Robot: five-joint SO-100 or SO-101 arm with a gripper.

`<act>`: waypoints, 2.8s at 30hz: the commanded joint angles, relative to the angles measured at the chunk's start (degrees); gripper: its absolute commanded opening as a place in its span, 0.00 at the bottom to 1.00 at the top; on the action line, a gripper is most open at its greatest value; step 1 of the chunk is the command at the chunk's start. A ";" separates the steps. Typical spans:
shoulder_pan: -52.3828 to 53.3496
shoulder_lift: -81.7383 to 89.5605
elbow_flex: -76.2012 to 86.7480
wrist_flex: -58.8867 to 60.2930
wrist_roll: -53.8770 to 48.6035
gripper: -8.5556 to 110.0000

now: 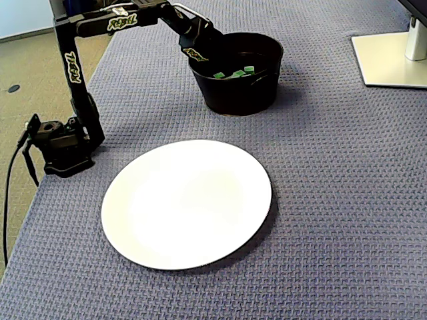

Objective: Pick up the items on the white plate and put them in the black container.

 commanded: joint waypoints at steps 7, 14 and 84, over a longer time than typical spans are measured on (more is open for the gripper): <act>5.62 39.02 7.38 22.15 -29.36 0.23; 11.07 57.57 19.51 35.77 -39.11 0.15; 38.50 94.75 78.49 44.91 -47.55 0.15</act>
